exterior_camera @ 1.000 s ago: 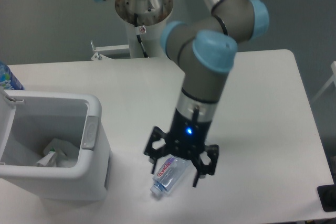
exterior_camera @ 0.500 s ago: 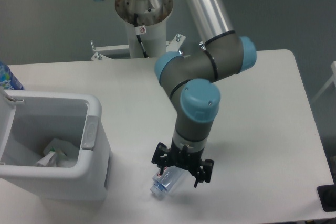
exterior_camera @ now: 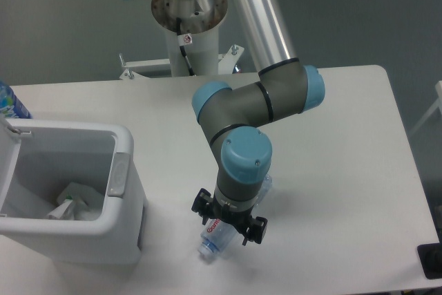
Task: Place the trash in the trash can
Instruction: 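Lower the gripper and close it around the water bottle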
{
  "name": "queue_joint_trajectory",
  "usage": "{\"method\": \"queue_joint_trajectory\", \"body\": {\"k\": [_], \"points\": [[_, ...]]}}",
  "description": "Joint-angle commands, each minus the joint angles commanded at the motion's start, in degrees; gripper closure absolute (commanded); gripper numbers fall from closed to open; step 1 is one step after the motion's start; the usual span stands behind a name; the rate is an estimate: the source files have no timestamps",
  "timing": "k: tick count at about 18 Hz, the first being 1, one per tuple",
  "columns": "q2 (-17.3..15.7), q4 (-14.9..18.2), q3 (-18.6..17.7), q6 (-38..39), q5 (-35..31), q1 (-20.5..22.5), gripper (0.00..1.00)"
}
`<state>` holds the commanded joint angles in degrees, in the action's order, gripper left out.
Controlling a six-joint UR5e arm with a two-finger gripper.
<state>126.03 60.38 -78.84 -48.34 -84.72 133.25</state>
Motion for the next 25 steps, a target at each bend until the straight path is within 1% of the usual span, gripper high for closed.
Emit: {"method": "queue_joint_trajectory", "body": {"k": [4,7,11,16,17,19,21,23,25], "points": [[1.4,-0.1,0.4,0.1,-0.6,-0.6,0.00],[3.1,-0.2,1.0,0.3,-3.6,-1.8,0.00],[3.6,0.0,0.9,0.3,-4.4,-2.4,0.00],[5.0,-0.1,0.7,0.7,-5.2,-2.9,0.00],[5.0,-0.1,0.7,0.7,-5.5,-3.0,0.02],[5.0,0.0,0.7,0.7,-5.4,-3.0,0.24],[5.0,0.0,0.8,0.7,-5.4,-3.0,0.42],[4.7,0.1,0.9,0.7,-5.4,-3.0,0.55],[4.2,0.1,1.1,0.5,-5.1,-3.0,0.61]]}}
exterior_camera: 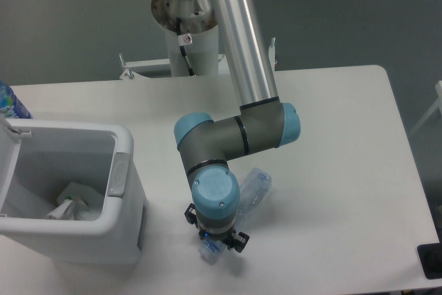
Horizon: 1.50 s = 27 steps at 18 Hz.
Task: Place the trash in the trash can
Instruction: 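Lower the gripper and close it around the water bottle, then carry the bottle over the white bin and release it inside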
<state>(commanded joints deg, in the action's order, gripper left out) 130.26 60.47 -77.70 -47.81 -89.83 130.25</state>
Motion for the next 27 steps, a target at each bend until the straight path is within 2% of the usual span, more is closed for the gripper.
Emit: {"method": "queue_joint_trajectory", "body": {"k": [5,7,13,16,19,25,27], "points": [[-1.1,-0.1,2.7,-0.4,1.0,1.0,0.64],[-2.0,-0.1,4.0,-0.4,4.0,2.6,0.64],[-6.4,-0.2,6.1,1.1,19.8,7.4,0.64],[-8.7,-0.3,7.3,6.0,31.3,10.0,0.64],[-10.3,-0.5,9.7,11.0,39.9,11.5,0.64],[-14.8,-0.7,12.9,17.9,50.2,11.2,0.64],[-16.9,-0.8,13.0,19.4,53.9,10.7,0.64]]}}
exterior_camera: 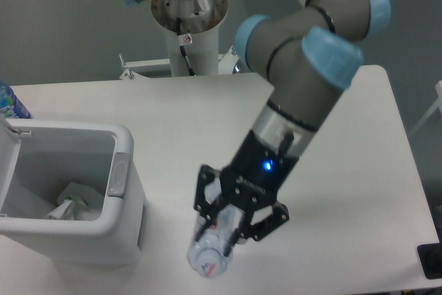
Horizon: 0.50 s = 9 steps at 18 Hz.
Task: Place the trash in the trash can
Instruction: 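Carry the bottle over the white bin and release it inside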
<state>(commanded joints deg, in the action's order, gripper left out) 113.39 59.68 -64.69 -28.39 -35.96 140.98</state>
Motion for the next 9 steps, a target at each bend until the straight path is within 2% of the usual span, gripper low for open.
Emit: {"method": "queue_joint_trajectory", "body": {"k": [2,4,9], "points": [[-1.9,-0.5,0.1,0.2,1.8,-0.9,0.64],[-3.3,-1.8,0.1,0.4,2.5,-3.7,0.64],[-3.6,-4.5,-1.0,2.9,3.2,-9.6,0.64]]}}
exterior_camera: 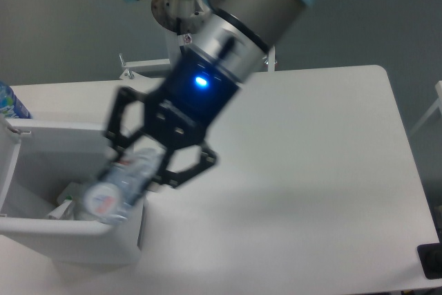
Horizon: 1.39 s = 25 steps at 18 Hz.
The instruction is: Place the trash in the trash can
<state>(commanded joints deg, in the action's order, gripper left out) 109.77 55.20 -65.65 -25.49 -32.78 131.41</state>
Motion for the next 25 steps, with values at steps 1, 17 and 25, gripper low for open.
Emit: {"method": "queue_joint_trajectory", "body": {"k": [1,17,25], "points": [[0.0,-0.1,-0.9,-0.1,0.0,-1.1,0.64],[-0.7,-4.4,-8.1,-0.9,-1.0,2.2,0.00],[2.2,-4.7,-8.9,-4.0,-3.4,13.4,0.00]]}}
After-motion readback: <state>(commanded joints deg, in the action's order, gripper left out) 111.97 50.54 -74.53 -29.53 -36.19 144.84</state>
